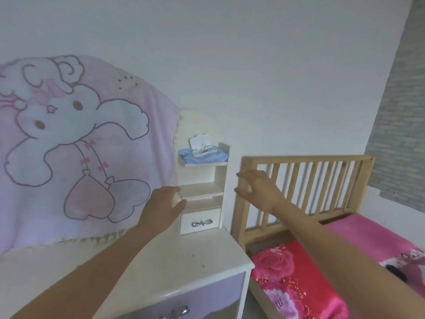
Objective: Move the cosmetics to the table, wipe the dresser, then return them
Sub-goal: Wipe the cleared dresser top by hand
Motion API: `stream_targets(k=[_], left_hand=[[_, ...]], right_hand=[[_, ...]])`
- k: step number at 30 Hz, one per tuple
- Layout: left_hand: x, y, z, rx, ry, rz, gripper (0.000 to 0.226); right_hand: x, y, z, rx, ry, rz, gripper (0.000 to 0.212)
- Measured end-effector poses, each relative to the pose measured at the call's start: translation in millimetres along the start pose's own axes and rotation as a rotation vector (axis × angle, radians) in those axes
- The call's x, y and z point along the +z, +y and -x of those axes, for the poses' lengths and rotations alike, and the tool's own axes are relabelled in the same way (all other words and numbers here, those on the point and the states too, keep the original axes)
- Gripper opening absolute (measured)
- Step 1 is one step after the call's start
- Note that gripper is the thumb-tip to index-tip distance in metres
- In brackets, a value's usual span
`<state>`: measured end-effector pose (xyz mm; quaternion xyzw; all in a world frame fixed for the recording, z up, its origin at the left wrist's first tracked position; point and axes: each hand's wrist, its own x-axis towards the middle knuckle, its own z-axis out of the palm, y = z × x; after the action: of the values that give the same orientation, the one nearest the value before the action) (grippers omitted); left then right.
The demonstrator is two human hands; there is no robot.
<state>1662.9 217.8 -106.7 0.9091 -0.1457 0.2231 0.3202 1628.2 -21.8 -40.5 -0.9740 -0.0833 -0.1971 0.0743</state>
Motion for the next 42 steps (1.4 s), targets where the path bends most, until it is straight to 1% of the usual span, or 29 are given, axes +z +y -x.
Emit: stream_targets(k=[3, 8, 9, 12, 13, 14, 16, 17, 20, 24, 27, 29, 30, 33, 35, 36, 39, 42], left_hand=[[11, -19, -56, 0.048, 0.038, -0.076, 0.042], [37, -45, -150, 0.072, 0.052, -0.087, 0.043], [44, -50, -168, 0.078, 0.053, -0.081, 0.048], [67, -62, -212, 0.070, 0.030, -0.060, 0.080], [76, -66, -224, 0.078, 0.026, -0.077, 0.085], [87, -71, -235, 0.117, 0.026, -0.108, 0.083], [105, -79, -254, 0.164, 0.044, -0.172, 0.070], [111, -80, -264, 0.159, 0.055, -0.176, 0.069], [123, -77, -287, 0.132, 0.080, -0.191, 0.083], [136, -73, -314, 0.084, 0.125, -0.219, 0.091], [150, -66, -334, 0.046, 0.103, -0.289, 0.095], [159, -65, -346, 0.011, 0.113, -0.310, 0.090], [164, -64, -352, -0.012, 0.132, -0.300, 0.084], [175, -63, -362, -0.089, 0.113, -0.346, 0.055], [184, -69, -364, -0.109, 0.123, -0.426, 0.043], [189, -73, -365, -0.107, 0.134, -0.465, 0.042], [199, -79, -365, -0.150, 0.087, -0.571, 0.042], [208, -87, -361, -0.151, 0.137, -0.598, 0.044]], right_hand=[[13, 12, -60, -0.006, 0.008, 0.023, 0.049], [40, 39, -156, -0.014, -0.003, 0.082, 0.047], [47, 43, -172, -0.007, -0.004, 0.075, 0.046], [69, 54, -213, -0.007, -0.032, 0.049, 0.046], [77, 58, -224, -0.014, -0.052, 0.058, 0.046], [86, 62, -234, -0.022, -0.071, 0.073, 0.046], [98, 73, -255, -0.041, -0.087, 0.088, 0.045], [102, 78, -267, -0.051, -0.083, 0.080, 0.044], [111, 94, -304, -0.087, -0.085, 0.040, 0.037], [129, 106, -355, -0.186, -0.079, -0.023, 0.033], [139, 113, -390, -0.273, -0.087, -0.040, 0.032], [149, 115, -409, -0.325, -0.125, -0.092, 0.032], [157, 116, -416, -0.355, -0.138, -0.110, 0.031], [179, 120, -430, -0.395, -0.139, -0.144, 0.031], [190, 124, -435, -0.417, -0.124, -0.188, 0.031], [195, 127, -437, -0.422, -0.119, -0.210, 0.030], [203, 133, -446, -0.414, -0.135, -0.301, 0.031], [204, 130, -456, -0.450, -0.204, -0.284, 0.033]])
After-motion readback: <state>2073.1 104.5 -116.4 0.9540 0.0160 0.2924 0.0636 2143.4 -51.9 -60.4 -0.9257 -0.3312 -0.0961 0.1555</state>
